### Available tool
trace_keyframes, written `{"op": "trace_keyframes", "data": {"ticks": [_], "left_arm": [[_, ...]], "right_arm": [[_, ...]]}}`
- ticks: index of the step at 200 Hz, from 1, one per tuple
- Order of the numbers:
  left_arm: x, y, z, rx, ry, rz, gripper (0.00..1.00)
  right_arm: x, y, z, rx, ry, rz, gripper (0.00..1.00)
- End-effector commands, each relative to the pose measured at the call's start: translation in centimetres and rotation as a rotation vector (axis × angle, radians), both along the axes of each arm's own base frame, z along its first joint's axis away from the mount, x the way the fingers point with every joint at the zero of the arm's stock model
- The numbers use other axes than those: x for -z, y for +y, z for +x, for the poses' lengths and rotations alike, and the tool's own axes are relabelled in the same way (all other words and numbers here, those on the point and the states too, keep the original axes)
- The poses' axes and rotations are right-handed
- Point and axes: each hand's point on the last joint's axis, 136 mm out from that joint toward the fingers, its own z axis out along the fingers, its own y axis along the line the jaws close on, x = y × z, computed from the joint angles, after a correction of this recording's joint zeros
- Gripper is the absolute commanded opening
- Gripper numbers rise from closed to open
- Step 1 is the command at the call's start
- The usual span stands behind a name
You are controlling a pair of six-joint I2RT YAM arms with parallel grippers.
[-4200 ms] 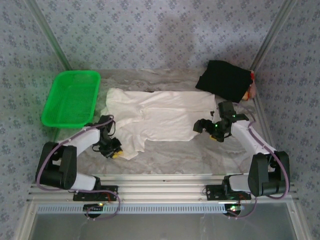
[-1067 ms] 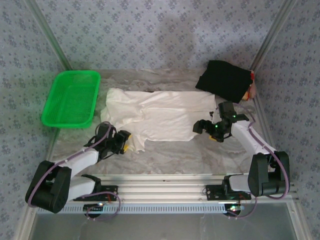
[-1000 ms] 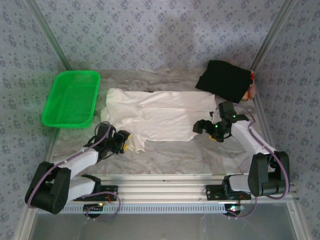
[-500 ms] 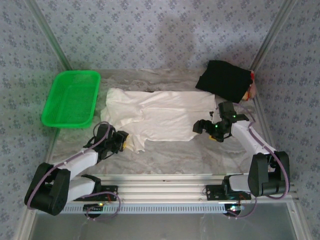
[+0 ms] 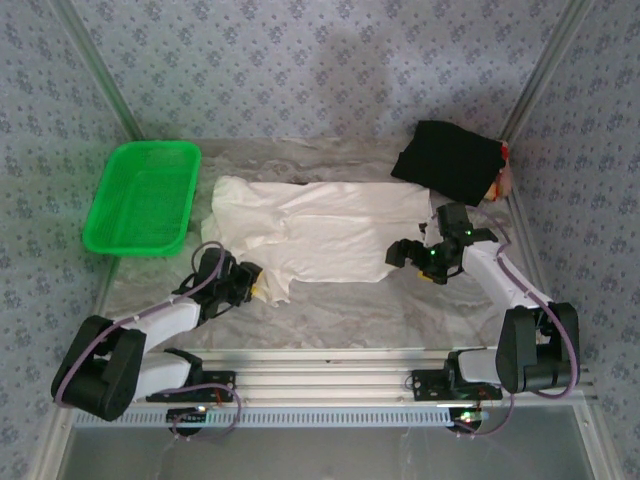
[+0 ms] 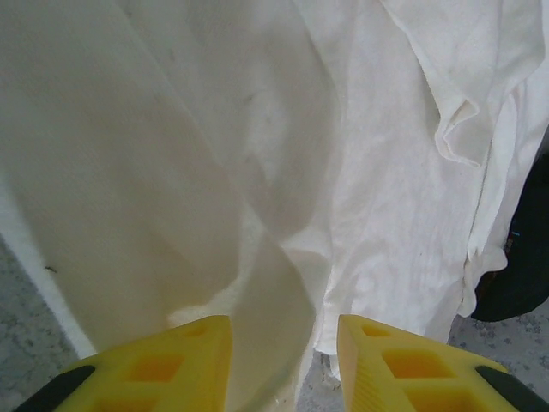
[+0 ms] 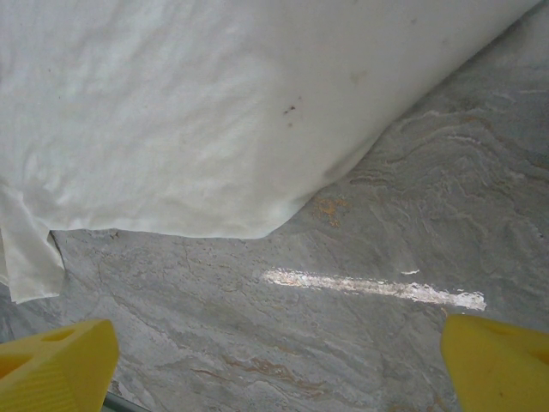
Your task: Fold and stack the t-shirts
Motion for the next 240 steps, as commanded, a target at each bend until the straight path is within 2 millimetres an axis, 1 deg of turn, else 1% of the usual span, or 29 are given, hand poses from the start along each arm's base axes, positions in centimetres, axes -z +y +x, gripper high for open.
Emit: {"op": "trace_keyframes", "data": {"ticks": [1,15,45,61,71,78,100,109,127,152,165,187,223,232,240], "left_arm": [[0.0,-0.2,0.1,0.001,-0.013,-0.010,0.33],[0.0,-0.2,0.1,0.002,-0.012,-0.008,0.27],[0.1,-0.2,0.0,0.008,-0.012,-0.005,0.18],[0.0,-0.4,0.0,0.016,-0.013,-0.009,0.10],[-0.3,-0.6,0.1,0.026,-0.022,-0.013,0.03],[-0.6,-0.7,0.2,0.040,-0.028,-0.014,0.00],[-2.2,-1.2,0.1,0.097,-0.059,-0.006,0.00],[-2.9,-1.0,-0.1,0.115,-0.069,0.007,0.00],[-4.4,-0.1,-0.7,0.145,-0.080,0.061,0.00],[-6.5,1.4,-1.3,0.161,-0.111,0.111,0.00],[-7.0,1.9,-1.5,0.167,-0.120,0.116,0.00],[-7.4,2.1,-1.7,0.176,-0.135,0.110,0.00],[-8.2,2.2,-1.8,0.204,-0.157,0.134,0.00],[-8.3,2.3,-1.9,0.210,-0.156,0.143,0.00],[-8.5,2.5,-1.9,0.213,-0.157,0.150,0.00]], "right_arm": [[0.3,0.0,-0.3,-0.003,0.016,0.013,0.99],[0.3,0.0,-0.3,-0.002,0.016,0.011,0.98],[0.3,0.0,-0.4,-0.002,0.017,0.013,0.99],[0.2,-0.1,-0.5,0.002,0.025,0.011,0.99],[0.2,-0.6,-0.5,0.021,0.033,-0.005,0.99],[0.2,-1.0,-0.4,0.042,0.043,-0.008,0.99],[0.7,-3.1,-0.3,0.126,0.093,-0.009,0.98],[0.8,-3.5,0.0,0.140,0.102,-0.007,0.98],[1.0,-3.8,1.0,0.137,0.099,-0.016,0.96],[2.1,-3.8,2.8,0.143,0.109,-0.025,0.90],[2.9,-4.0,3.9,0.154,0.121,-0.041,0.85],[4.1,-4.2,6.0,0.166,0.135,-0.055,0.75],[4.8,-5.0,9.2,0.179,0.123,-0.114,0.65],[5.0,-5.2,9.8,0.178,0.126,-0.130,0.62],[5.3,-5.3,10.1,0.178,0.134,-0.141,0.57]]}}
